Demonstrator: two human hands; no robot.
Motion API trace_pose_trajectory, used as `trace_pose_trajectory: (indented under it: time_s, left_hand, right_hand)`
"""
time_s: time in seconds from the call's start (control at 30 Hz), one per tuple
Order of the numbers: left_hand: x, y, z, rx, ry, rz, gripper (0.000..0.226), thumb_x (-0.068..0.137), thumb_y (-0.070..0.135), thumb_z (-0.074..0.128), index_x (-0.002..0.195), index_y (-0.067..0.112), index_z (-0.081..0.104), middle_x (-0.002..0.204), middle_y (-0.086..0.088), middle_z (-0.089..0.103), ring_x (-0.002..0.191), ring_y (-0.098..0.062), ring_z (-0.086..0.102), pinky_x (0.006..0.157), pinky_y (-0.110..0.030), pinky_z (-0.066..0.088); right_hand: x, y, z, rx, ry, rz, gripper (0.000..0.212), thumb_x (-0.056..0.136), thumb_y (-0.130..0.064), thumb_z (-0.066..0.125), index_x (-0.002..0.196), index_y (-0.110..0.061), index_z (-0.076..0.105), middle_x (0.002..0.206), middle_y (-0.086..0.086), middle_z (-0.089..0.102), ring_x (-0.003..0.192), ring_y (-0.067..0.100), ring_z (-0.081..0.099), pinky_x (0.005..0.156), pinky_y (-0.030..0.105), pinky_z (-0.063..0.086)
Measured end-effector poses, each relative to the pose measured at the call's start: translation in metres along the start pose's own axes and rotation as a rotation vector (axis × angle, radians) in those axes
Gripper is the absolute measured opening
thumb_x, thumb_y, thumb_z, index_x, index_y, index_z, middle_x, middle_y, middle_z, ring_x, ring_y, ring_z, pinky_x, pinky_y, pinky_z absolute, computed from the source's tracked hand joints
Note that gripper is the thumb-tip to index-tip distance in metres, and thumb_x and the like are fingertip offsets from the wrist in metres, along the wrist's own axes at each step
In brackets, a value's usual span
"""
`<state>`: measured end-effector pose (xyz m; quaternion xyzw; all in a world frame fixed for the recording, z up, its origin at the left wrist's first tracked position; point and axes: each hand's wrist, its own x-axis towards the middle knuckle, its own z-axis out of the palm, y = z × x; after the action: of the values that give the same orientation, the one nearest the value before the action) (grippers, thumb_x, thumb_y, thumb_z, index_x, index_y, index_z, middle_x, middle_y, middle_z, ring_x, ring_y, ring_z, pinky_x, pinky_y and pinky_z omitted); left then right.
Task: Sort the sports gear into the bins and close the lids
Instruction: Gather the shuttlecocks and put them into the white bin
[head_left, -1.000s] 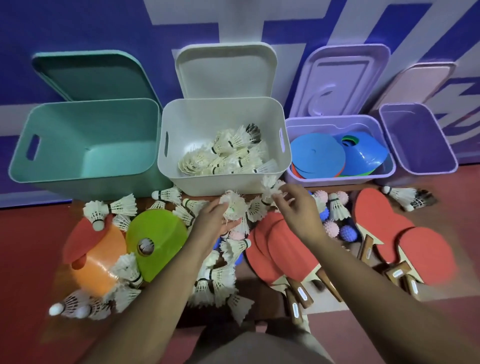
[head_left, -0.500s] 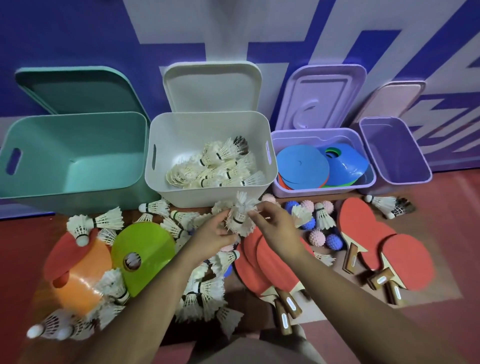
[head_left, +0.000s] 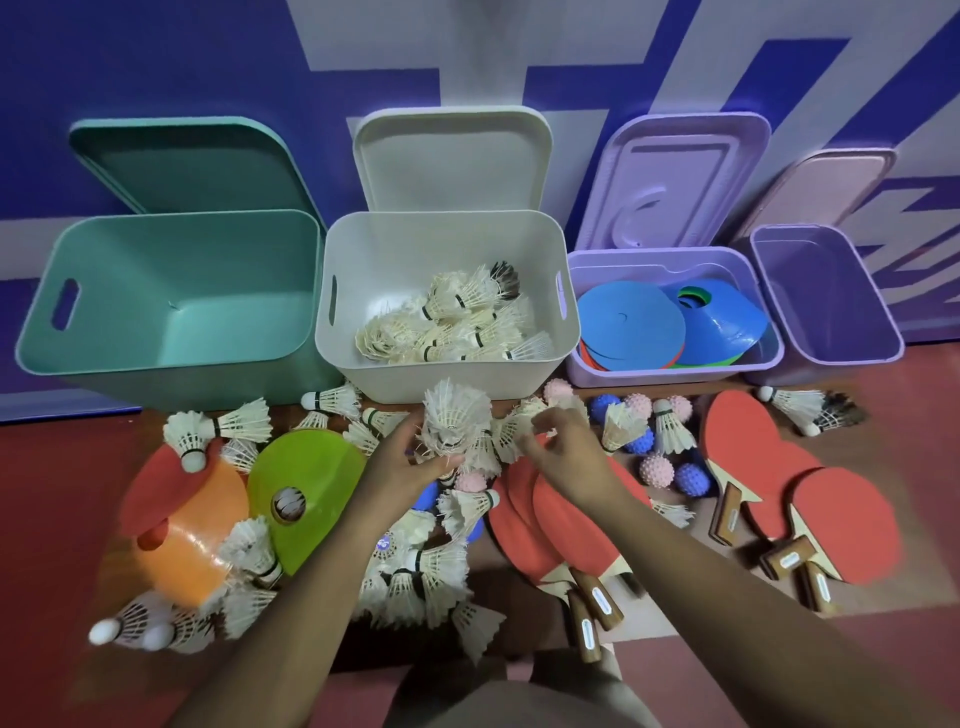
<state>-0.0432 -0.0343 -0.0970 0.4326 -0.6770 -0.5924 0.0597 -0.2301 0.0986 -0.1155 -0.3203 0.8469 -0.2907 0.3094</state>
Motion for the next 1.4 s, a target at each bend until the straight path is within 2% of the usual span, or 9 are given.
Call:
trace_pose_trajectory:
  time_s: [0.13,0.4,0.6,0.73,0.87,0.97,1.07,1.27,1.4]
  left_hand:
    - [-0.008,-0.009,-0.006,-0.015,0.035,-0.015,0.053,0.078,0.029,0.079,0.126,0.036,0.056,0.117,0.021,0.066,0.108,-0.002,0.061,0.098,-0.034,0.048]
    - [-0.021,-0.017,-0.009,-0.054,0.044,-0.039,0.051,0.082,0.012,0.076,0.104,0.049,0.049,0.098,0.037,0.056,0.086,0.031,0.050,0.077,-0.003,0.040]
    - [-0.022,-0.027,-0.013,-0.024,0.057,-0.046,0.050,0.081,0.012,0.076,0.099,0.051,0.051,0.090,0.039,0.062,0.088,0.023,0.056,0.076,0.000,0.044]
    - [-0.018,-0.033,-0.015,-0.007,0.077,-0.030,0.047,0.081,0.016,0.077,0.106,0.049,0.055,0.097,0.035,0.064,0.096,0.017,0.058,0.078,-0.002,0.044]
    - [-0.016,-0.035,-0.020,0.036,0.095,-0.028,0.045,0.078,0.026,0.079,0.117,0.039,0.062,0.101,0.017,0.070,0.096,-0.009,0.063,0.085,-0.028,0.053]
    - [-0.015,-0.030,-0.025,0.074,0.119,-0.018,0.041,0.079,0.016,0.078,0.114,0.030,0.062,0.078,0.021,0.060,0.075,0.006,0.053,0.067,-0.008,0.041]
    - [-0.014,-0.023,-0.027,0.108,0.115,0.020,0.043,0.079,0.008,0.076,0.114,0.028,0.061,0.079,0.020,0.058,0.067,0.013,0.051,0.060,-0.003,0.038]
    - [-0.010,-0.018,-0.027,0.079,0.060,0.054,0.050,0.077,0.005,0.076,0.117,0.030,0.062,0.100,0.019,0.068,0.082,0.021,0.058,0.068,-0.004,0.042]
    - [-0.007,-0.022,-0.024,0.075,-0.023,0.077,0.056,0.075,0.017,0.081,0.124,0.033,0.059,0.112,0.022,0.066,0.100,0.014,0.059,0.090,-0.015,0.048]
  right_hand:
    - [0.011,0.015,0.033,-0.345,-0.062,-0.019,0.038,0.089,-0.031,0.062,0.117,-0.005,0.058,0.114,0.012,0.050,0.095,0.032,0.060,0.085,0.034,0.046]
    - [0.037,0.015,0.056,-0.357,-0.061,0.041,0.014,0.080,-0.019,0.057,0.079,-0.010,0.067,0.084,0.009,0.051,0.096,0.033,0.055,0.082,0.034,0.048]
    - [0.036,0.010,0.062,-0.210,0.047,0.020,0.047,0.089,-0.037,0.060,0.051,-0.016,0.043,0.066,0.010,0.051,0.073,0.028,0.051,0.067,0.032,0.037]
    - [0.040,0.003,0.064,-0.218,0.077,0.013,0.028,0.086,-0.013,0.057,0.060,-0.004,0.054,0.068,0.016,0.051,0.070,0.034,0.055,0.062,0.032,0.033]
    - [0.026,-0.014,0.050,-0.208,0.212,-0.119,0.027,0.083,-0.006,0.055,0.060,-0.012,0.043,0.067,0.014,0.047,0.067,0.029,0.046,0.063,0.031,0.028]
    - [0.013,-0.018,0.031,-0.221,0.294,-0.226,0.022,0.088,-0.012,0.052,0.066,-0.013,0.048,0.069,0.004,0.043,0.070,0.026,0.042,0.065,0.031,0.028]
    - [0.006,-0.021,0.014,-0.226,0.325,-0.311,0.021,0.093,-0.021,0.045,0.075,-0.014,0.054,0.072,0.003,0.049,0.075,0.027,0.047,0.067,0.036,0.035]
    - [-0.014,-0.047,-0.001,-0.175,0.150,-0.548,0.016,0.097,-0.016,0.052,0.088,-0.009,0.063,0.080,0.005,0.058,0.079,0.025,0.050,0.075,0.036,0.038]
    - [-0.015,-0.058,0.009,-0.229,-0.035,-0.608,0.020,0.097,-0.019,0.053,0.086,-0.005,0.064,0.079,0.009,0.061,0.078,0.027,0.055,0.078,0.039,0.043]
